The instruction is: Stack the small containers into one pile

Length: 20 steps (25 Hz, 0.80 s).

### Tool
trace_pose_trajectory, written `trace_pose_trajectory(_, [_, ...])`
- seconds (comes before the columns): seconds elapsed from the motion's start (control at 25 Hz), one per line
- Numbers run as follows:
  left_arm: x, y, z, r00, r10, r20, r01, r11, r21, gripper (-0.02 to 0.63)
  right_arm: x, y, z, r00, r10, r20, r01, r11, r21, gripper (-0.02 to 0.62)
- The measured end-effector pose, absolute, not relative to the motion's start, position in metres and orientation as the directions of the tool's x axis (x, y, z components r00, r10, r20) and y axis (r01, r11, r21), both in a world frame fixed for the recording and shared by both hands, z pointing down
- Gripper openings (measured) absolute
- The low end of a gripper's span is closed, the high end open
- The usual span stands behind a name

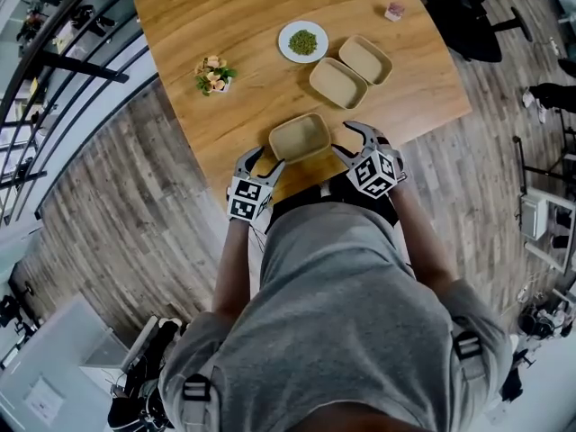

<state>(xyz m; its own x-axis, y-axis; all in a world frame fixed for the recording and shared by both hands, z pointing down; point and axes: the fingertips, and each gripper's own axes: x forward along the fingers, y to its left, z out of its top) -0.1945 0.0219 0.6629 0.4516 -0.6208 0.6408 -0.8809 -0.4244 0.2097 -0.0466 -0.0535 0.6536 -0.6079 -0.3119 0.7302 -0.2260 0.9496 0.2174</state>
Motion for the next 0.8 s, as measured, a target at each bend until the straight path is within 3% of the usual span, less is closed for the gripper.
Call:
trace_pose_trajectory(0.44, [-0.209,0.018,0.674,0.436,-0.605,0.666,-0.892,-0.389,0.230,0.270,-0.041,-0.062,0.689,-0.585,-0.215,0.782,-0.157,0.976,0.151,0.276])
trace_pose_trajectory(0.64, [-0.215,0.010,0.678,0.416,-0.620,0.665,-0.908,-0.320,0.269,0.270,-0.053,-0.077,0.694,-0.613,-0.196,0.765,-0.208,0.975,0.082,0.270])
trace_pose_trajectory(0.8, [-0.216,0.007,0.676,0.409,-0.629,0.661,-0.912,-0.287,0.292,0.270,-0.060,-0.076,0.709,-0.597,-0.130,0.792,-0.260,0.965,-0.038,0.228])
